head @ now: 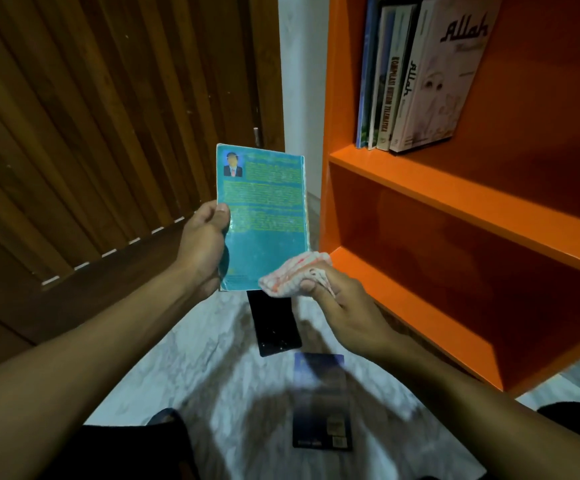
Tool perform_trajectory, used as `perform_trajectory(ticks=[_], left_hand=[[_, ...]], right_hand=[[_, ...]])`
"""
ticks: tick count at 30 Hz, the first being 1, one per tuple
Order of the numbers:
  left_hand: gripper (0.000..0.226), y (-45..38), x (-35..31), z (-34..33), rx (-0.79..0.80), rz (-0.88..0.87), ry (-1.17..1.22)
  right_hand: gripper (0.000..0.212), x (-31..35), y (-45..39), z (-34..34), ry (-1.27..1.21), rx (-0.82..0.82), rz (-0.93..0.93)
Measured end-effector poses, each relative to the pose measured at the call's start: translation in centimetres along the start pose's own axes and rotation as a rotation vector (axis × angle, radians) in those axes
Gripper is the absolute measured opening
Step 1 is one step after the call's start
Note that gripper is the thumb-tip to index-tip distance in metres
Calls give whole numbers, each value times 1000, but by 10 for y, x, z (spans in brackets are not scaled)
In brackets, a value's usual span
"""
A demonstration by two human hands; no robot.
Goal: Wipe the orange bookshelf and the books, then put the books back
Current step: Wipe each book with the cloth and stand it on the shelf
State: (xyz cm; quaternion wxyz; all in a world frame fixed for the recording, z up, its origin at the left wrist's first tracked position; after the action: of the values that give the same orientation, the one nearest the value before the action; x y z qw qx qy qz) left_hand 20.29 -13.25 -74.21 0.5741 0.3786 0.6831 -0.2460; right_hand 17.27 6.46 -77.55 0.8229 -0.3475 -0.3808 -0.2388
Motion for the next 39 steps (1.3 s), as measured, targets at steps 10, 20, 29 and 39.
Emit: perform_trajectory(ticks=[10, 20, 29, 39], left_hand=[[25, 18, 6, 5, 81, 72, -66], [26, 59, 41, -62, 329, 266, -107], [26, 43, 52, -61, 170, 464, 284], [26, -1, 40, -8, -109, 366, 362]], right_hand=[[37, -57, 1, 36, -443, -310, -587], [42, -12, -36, 67, -191, -561, -322], [66, 2, -21, -13, -114, -162, -236], [36, 19, -1, -32, -212, 8, -106]])
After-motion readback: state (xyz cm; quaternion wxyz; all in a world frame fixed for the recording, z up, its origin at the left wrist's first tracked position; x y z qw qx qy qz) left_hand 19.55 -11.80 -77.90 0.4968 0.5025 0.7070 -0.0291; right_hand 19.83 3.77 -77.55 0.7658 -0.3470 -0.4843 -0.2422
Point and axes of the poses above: each hand's wrist, its own y-axis away from the middle knuckle, its own z-axis out of the back of the hand, x = y × z, the point moved 9 cm from there along -y, towards the middle knuckle, and after that the axes turned 5 degrees about y, right-handed, at the moved point
